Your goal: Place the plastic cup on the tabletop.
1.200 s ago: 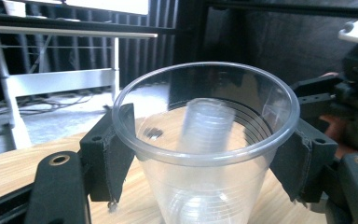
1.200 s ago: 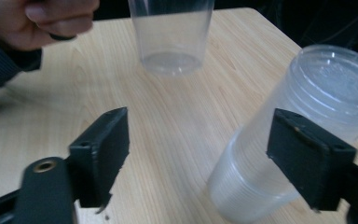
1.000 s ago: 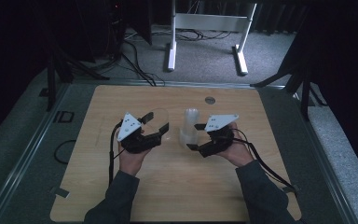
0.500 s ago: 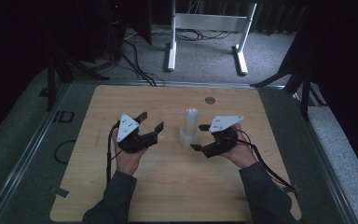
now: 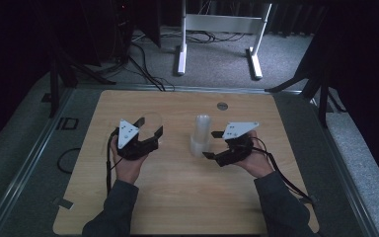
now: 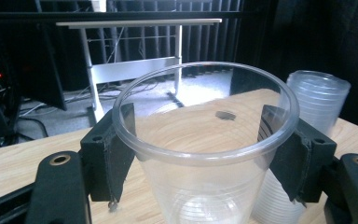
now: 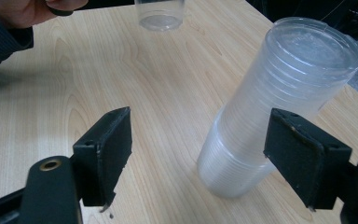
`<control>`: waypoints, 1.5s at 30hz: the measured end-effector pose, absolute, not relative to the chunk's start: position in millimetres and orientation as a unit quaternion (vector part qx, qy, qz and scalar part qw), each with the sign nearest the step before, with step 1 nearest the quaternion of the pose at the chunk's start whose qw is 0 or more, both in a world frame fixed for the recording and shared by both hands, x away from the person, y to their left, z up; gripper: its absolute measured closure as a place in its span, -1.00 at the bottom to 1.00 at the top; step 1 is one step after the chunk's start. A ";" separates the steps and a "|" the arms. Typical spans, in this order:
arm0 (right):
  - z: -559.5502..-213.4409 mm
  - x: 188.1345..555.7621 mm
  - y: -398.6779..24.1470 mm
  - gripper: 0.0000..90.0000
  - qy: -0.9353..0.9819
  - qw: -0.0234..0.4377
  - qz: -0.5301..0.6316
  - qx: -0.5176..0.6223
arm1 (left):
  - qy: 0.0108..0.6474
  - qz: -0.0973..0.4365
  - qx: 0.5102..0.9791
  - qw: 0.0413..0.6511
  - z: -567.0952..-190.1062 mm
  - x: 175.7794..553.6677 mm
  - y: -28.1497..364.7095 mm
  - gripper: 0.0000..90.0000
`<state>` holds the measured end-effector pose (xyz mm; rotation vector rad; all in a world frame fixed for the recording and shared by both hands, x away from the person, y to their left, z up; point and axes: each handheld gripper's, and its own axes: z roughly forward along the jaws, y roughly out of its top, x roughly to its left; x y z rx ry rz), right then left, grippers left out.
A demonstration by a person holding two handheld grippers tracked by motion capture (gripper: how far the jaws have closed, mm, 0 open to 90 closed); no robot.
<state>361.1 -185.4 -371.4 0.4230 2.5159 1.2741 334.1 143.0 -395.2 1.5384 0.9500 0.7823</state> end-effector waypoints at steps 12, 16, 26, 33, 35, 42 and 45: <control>-370.9 360.3 -186.0 -0.49 0.873 0.145 0.441 0.148 | 0.419 0.349 0.642 0.539 -401.1 339.2 152.9 -0.36; -370.6 360.1 -186.3 -0.49 0.873 0.145 0.441 0.148 | 0.426 0.353 0.639 0.535 -403.7 340.9 155.5 -0.36; -371.2 360.2 -186.1 -0.49 0.874 0.144 0.440 0.148 | 0.440 0.363 0.633 0.523 -411.5 346.1 159.6 -0.36; -374.5 361.1 -190.2 -0.49 0.873 0.140 0.443 0.151 | 0.454 0.364 0.632 0.512 -420.7 352.0 162.5 -0.36; -374.8 360.8 -191.0 -0.49 0.872 0.139 0.443 0.154 | 0.457 0.364 0.631 0.511 -423.0 353.1 163.1 -0.36; -375.0 360.9 -191.3 -0.49 0.873 0.139 0.442 0.154 | 0.465 0.361 0.632 0.504 -430.6 356.6 165.7 -0.36; -375.4 361.1 -191.0 -0.49 0.873 0.139 0.441 0.153 | 0.468 0.360 0.630 0.504 -433.5 357.6 167.7 -0.36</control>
